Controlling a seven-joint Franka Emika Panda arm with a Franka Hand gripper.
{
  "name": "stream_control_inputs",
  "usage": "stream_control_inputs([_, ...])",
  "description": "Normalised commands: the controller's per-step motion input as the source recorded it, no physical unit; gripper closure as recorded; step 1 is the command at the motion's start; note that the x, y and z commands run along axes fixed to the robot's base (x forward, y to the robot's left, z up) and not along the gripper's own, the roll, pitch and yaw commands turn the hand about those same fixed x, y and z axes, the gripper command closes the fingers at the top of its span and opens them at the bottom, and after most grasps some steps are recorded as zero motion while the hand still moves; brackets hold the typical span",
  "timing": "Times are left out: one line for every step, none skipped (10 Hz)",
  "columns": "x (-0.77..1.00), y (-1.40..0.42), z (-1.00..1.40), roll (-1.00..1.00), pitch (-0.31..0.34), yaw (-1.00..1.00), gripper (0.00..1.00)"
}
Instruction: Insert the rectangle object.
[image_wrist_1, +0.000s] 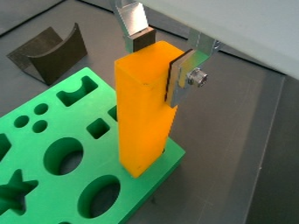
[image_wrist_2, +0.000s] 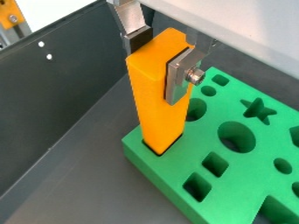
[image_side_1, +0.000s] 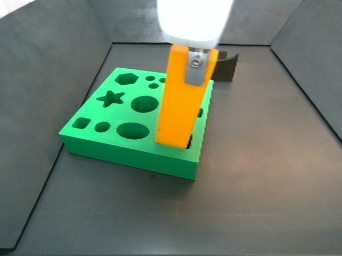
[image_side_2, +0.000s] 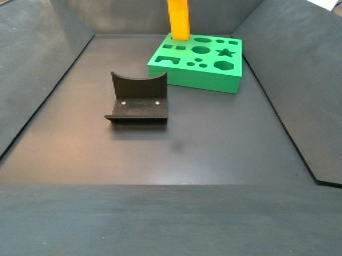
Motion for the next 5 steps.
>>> stream_control_inputs([-0.05,0.0,-0.36,0.0,-0.106,-0.01,1.0])
stream_control_inputs([-0.37,0.0,-0.39,0.0,-0.193,0.0,1.0])
stream_control_inputs([-0.62,0.0,-0.34,0.02,-0.259,0.07,1.0])
stream_control_inputs([-0.72,0.01,-0.26,0.0,-0.29,0.07,1.0])
stream_control_inputs([-0.33,0.0,-0.2,-0.07,-0.221,0.01,1.0])
